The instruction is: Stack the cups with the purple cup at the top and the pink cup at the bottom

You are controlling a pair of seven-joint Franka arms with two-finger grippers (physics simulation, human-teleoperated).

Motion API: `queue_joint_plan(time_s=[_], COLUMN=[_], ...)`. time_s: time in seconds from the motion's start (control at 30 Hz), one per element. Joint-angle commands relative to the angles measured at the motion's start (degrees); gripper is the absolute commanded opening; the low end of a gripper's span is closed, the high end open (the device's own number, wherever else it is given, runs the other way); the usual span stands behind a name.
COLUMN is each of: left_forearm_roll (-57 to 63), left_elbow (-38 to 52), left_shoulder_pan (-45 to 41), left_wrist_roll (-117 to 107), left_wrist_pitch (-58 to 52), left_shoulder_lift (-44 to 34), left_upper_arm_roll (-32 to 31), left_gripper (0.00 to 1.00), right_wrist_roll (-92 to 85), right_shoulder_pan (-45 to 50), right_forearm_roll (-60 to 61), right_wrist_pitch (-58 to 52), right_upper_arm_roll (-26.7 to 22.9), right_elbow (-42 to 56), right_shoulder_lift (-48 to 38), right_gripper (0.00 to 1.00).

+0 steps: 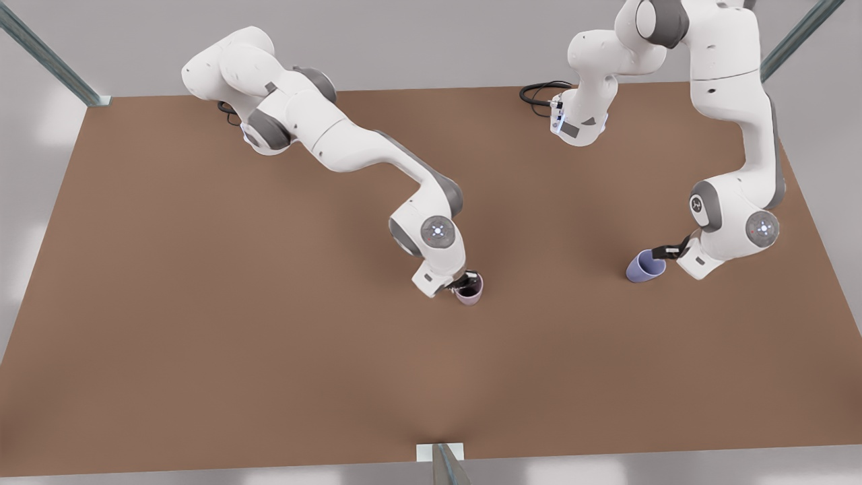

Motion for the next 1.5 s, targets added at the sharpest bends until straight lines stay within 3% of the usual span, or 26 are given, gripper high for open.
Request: queue_joint_plan(time_s=[0.0,0.1,0.17,0.27,0.37,0.4,0.6,0.77,0.87,0.9,0.93,1.0,1.07,1.1,1.17,1.3,1.47], left_forearm_roll=[-0.2,-0.4,-0.4,-1.7,-2.6,-2.6,-3.1,-3.1,-2.9,-2.9,-2.9,-2.9,-2.9,-2.9,-2.9,-3.1,-3.1], left_elbow=[-1.3,-2.1,-2.1,-2.1,-2.1,-2.1,-2.1,-1.2,3.3,4.8,8.4,13.5,16.3,18.4,21.6,31.7,37.1], left_shoulder_pan=[0.0,-0.1,0.0,-0.1,-0.1,-0.2,-0.2,-0.9,-1.0,-1.0,-1.0,-1.3,-1.9,-2.7,-7.0,-15.2,-17.0], left_wrist_roll=[12.8,12.8,12.8,12.8,12.7,12.8,12.2,9.4,1.8,-0.6,-3.8,-12.7,-23.6,-30.4,-39.5,-53.3,-58.3], left_wrist_pitch=[10.2,10.3,10.9,10.9,10.4,10.4,9.3,6.5,-1.3,-4.2,-8.8,-14.2,-16.4,-16.4,-16.4,-16.2,-15.7], left_shoulder_lift=[0.5,2.7,4.1,5.7,5.6,5.6,5.0,2.9,0.3,-0.4,-0.9,-0.9,-0.9,-0.2,1.4,8.3,12.9], left_upper_arm_roll=[0.0,0.0,0.0,-0.1,-0.3,-0.4,-0.7,-1.2,-5.9,-7.3,-9.5,-15.0,-21.5,-24.8,-26.0,-26.0,-26.0], left_gripper=[1.00,1.00,1.00,1.00,0.56,0.47,0.29,0.22,0.21,0.21,0.21,0.21,0.21,0.21,0.21,0.21,0.21], right_wrist_roll=[36.1,36.2,36.1,36.2,36.1,36.1,36.1,35.7,33.3,24.4,13.5,-17.2,-46.4,-53.0,-61.8,-62.3,-62.1], right_shoulder_pan=[0.4,0.4,0.4,0.5,0.4,0.4,0.4,0.3,-4.3,-9.3,-14.3,-23.3,-25.8,-32.1,-33.8,-34.3,-39.1], right_forearm_roll=[-0.2,-0.2,-0.2,-0.2,-0.2,-0.1,-0.1,-0.1,0.8,0.3,-1.7,-3.7,-3.0,-2.7,-2.4,-1.3,3.6], right_wrist_pitch=[1.6,1.9,2.2,2.3,2.2,2.1,2.3,3.6,3.0,2.6,-2.4,-16.3,-25.0,-23.2,-24.5,-22.4,-24.6], right_upper_arm_roll=[-0.1,-0.1,-0.1,-0.1,-0.1,-0.1,-0.1,0.0,0.5,1.7,1.7,1.3,-11.6,-13.5,-16.5,-16.4,-16.8], right_elbow=[0.0,-0.1,-0.1,-0.2,-0.2,-0.2,-2.1,-7.1,-16.6,-25.6,-33.7,-34.6,-35.3,-40.1,-40.7,-39.6,-35.1], right_shoulder_lift=[0.6,1.1,1.4,1.4,1.2,1.1,-0.3,-4.9,-17.4,-26.4,-35.6,-44.6,-48.7,-52.4,-54.9,-53.8,-52.8], right_gripper=[0.21,0.21,0.28,0.60,0.60,0.59,0.60,0.61,0.75,0.92,1.00,1.00,1.00,1.00,1.00,1.00,1.00])
